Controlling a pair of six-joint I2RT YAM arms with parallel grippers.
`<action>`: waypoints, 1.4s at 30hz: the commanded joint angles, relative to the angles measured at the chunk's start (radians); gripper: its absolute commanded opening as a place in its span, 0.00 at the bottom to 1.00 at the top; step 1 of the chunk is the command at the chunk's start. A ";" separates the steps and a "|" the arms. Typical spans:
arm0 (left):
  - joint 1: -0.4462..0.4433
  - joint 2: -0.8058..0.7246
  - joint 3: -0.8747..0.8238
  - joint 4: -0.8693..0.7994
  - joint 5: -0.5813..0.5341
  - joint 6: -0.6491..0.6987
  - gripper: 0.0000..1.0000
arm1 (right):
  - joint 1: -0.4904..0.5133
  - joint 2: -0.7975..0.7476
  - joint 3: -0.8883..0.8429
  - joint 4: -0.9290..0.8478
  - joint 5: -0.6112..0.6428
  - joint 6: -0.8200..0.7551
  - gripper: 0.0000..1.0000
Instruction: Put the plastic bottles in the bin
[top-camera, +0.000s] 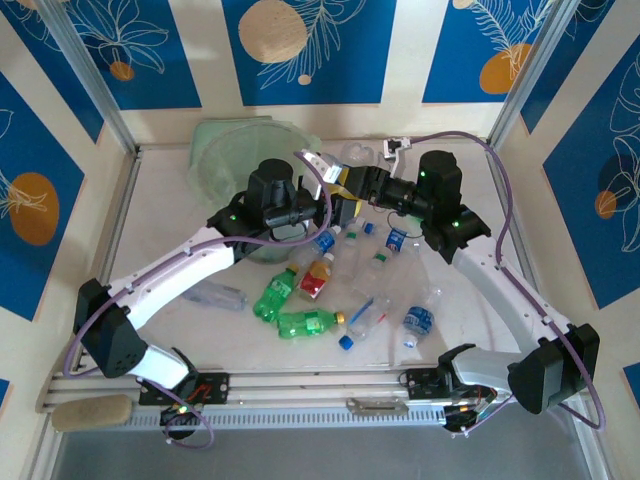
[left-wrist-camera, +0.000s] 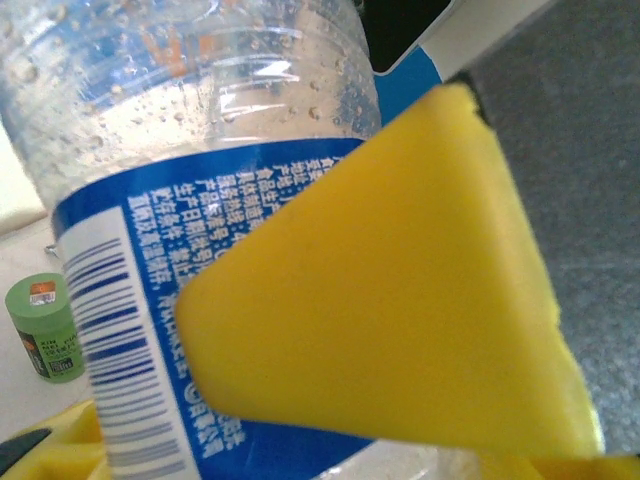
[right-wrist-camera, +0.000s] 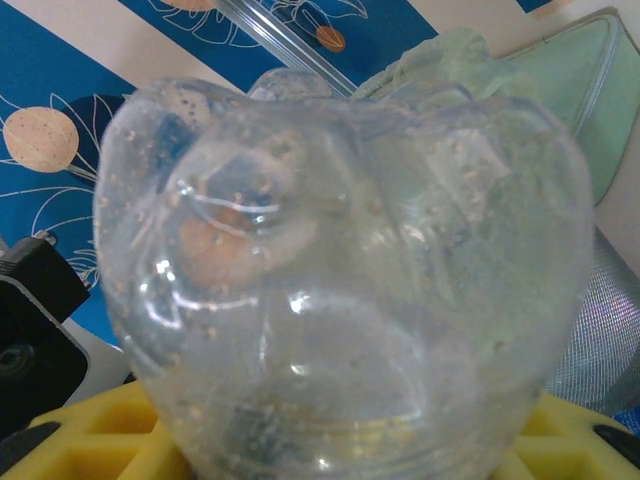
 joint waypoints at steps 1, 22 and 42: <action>-0.009 -0.025 -0.016 0.017 -0.026 0.031 0.43 | 0.010 -0.027 -0.012 0.040 -0.025 0.025 0.53; 0.034 -0.099 -0.005 -0.045 -0.158 0.096 0.43 | -0.116 -0.153 -0.087 -0.008 0.078 0.041 0.75; 0.370 -0.195 -0.047 -0.168 -0.307 0.126 0.44 | -0.187 -0.142 -0.157 -0.016 0.107 0.081 0.76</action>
